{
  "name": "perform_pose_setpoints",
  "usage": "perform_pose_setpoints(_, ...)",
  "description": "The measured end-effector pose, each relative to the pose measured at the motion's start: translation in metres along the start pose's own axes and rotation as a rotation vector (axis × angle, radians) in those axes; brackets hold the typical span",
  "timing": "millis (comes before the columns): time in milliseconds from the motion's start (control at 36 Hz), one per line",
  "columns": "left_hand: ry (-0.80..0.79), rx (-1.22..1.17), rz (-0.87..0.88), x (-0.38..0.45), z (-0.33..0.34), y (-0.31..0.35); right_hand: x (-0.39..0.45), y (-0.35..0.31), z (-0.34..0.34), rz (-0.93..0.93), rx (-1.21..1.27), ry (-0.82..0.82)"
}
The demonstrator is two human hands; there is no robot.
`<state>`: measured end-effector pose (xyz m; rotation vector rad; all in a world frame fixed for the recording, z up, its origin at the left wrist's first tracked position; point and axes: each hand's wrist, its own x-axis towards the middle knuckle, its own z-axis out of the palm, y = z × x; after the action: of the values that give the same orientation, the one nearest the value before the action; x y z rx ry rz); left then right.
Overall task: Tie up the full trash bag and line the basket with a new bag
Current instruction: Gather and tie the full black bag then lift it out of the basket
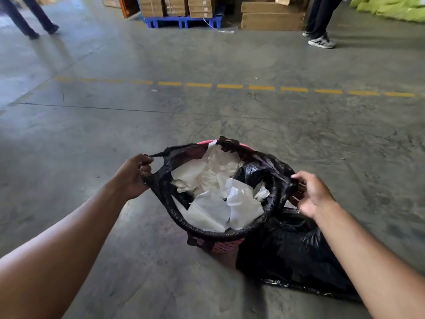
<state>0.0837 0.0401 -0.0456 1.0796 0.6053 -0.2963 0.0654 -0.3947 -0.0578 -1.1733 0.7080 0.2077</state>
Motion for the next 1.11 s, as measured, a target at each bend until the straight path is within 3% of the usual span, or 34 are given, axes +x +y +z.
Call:
perform_pose_setpoints(83, -0.034, 0.121, 0.011, -0.010, -0.003, 0.015, -0.002, -0.007, -0.004, -0.016, 0.035, -0.092)
perform_pose_setpoints(167, 0.106, 0.653, 0.081, -0.019, 0.000, 0.020, -0.003, -0.013, -0.006, -0.071, -0.135, -0.127)
perform_pose_setpoints(250, 0.184, 0.987, 0.197, -0.016, 0.009, 0.018, 0.003, -0.021, 0.002, -0.207, -0.526, -0.081)
perform_pose_setpoints(333, 0.218, 1.192, 0.304, -0.008, 0.023, 0.012, 0.014, -0.023, 0.014, -0.462, -1.000, 0.077)
perform_pose_setpoints(389, 0.299, 1.294, 0.439, 0.000, 0.031, 0.006, 0.015, -0.024, 0.021, -0.610, -1.103, 0.116)
perform_pose_setpoints(444, 0.313, 1.200, 0.555, 0.006, 0.034, 0.000, 0.015, -0.027, 0.021, -0.700, -1.046, 0.093)
perform_pose_setpoints(500, 0.224, 0.901, 0.577, 0.006, 0.029, -0.004, 0.016, -0.029, 0.014, -0.715, -0.841, 0.003)
perform_pose_setpoints(556, 0.169, 0.634, 0.564, -0.004, 0.017, -0.007, 0.015, -0.027, 0.001, -0.638, -0.590, -0.054)
perform_pose_setpoints(639, 0.177, 0.468, 0.497, -0.025, 0.002, -0.020, 0.001, -0.011, -0.018, -0.473, -0.393, -0.069)
perform_pose_setpoints(750, 0.002, 0.484, 0.143, -0.049, -0.014, -0.053, -0.025, 0.023, -0.024, -0.150, -0.489, -0.167)
perform_pose_setpoints(833, -0.083, 0.362, -0.019, -0.062, -0.014, -0.072, -0.041, 0.048, -0.020, -0.009, -0.381, -0.235)
perform_pose_setpoints(972, -0.004, 0.275, 0.039, -0.076, -0.009, -0.088, -0.061, 0.072, -0.014, -0.019, -0.159, -0.171)
perform_pose_setpoints(1056, 0.108, 0.447, 0.127, -0.080, -0.011, -0.089, -0.067, 0.083, -0.015, -0.071, -0.135, -0.048)
perform_pose_setpoints(1111, 0.165, 0.525, 0.162, -0.083, -0.014, -0.088, -0.077, 0.087, -0.013, -0.082, -0.218, -0.080)
